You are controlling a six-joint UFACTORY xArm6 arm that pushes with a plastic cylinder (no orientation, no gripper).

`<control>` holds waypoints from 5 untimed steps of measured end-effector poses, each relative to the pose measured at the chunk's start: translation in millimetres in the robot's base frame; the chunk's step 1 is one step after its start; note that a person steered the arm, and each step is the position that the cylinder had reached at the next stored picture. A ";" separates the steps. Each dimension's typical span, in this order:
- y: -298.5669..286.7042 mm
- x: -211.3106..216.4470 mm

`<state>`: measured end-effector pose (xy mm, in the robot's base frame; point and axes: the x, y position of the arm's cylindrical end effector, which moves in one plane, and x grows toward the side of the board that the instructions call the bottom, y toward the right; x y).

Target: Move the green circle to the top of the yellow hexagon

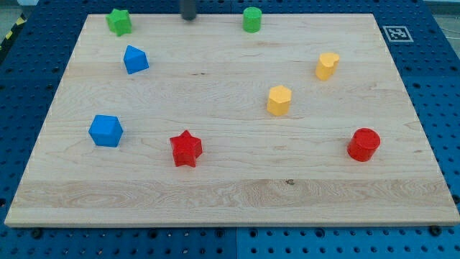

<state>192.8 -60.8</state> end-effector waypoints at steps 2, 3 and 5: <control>69.3 -0.7; 99.0 4.3; 112.6 22.7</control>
<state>215.6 51.8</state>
